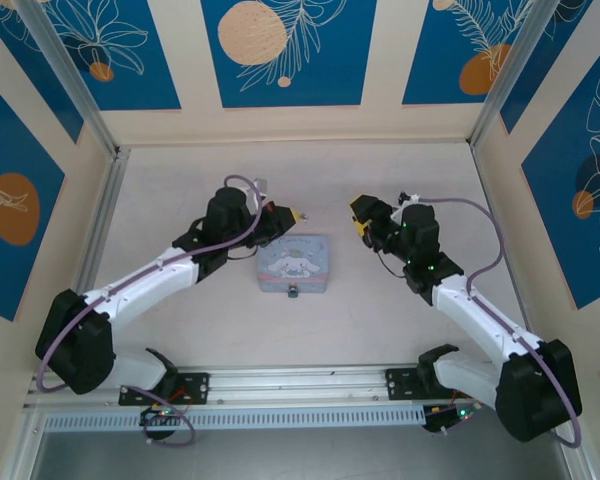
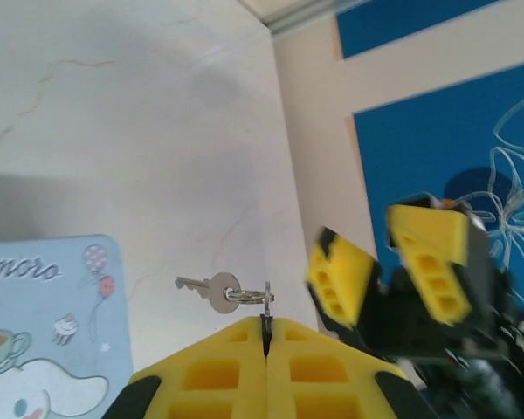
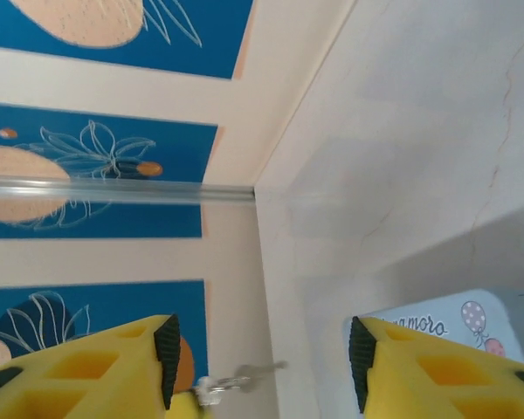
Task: Unlock the padlock with the key
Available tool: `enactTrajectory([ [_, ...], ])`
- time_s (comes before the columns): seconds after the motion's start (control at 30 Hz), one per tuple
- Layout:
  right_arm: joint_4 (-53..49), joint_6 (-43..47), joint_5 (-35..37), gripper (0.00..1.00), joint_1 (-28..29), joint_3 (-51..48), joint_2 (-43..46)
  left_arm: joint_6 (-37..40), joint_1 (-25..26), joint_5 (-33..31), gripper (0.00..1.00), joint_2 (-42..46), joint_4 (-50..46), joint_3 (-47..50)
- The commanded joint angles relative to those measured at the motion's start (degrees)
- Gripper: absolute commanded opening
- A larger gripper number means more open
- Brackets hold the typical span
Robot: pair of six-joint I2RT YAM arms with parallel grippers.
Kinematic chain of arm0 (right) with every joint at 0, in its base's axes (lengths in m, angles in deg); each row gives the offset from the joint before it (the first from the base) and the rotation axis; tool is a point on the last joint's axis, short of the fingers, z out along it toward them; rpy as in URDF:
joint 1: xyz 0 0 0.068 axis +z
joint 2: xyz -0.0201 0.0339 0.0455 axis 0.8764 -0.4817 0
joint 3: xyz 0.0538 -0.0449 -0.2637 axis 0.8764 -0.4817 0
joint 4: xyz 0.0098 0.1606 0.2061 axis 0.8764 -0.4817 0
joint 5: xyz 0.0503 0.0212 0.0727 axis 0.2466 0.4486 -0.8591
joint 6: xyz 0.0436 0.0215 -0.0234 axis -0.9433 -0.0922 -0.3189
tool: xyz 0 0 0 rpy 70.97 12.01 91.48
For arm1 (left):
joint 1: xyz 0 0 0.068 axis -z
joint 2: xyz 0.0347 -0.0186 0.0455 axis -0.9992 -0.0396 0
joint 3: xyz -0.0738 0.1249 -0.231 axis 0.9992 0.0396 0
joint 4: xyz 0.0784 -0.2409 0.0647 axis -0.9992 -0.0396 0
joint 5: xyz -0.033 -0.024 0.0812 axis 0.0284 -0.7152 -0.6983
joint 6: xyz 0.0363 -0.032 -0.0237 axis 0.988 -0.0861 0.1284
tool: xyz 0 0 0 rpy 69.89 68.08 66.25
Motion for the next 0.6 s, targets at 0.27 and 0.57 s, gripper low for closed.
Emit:
enactTrajectory([
  [0.27, 9.4, 20.9, -29.4, 0.42, -3.4, 4.6, -5.6, 16.4, -4.1, 23.9, 0.0, -6.6, -1.7, -7.3],
  [0.57, 16.3, 19.0, -33.6, 0.42, -2.7, 4.8, -9.2, 12.3, -4.4, 27.0, 0.0, -9.1, 5.6, -7.1],
])
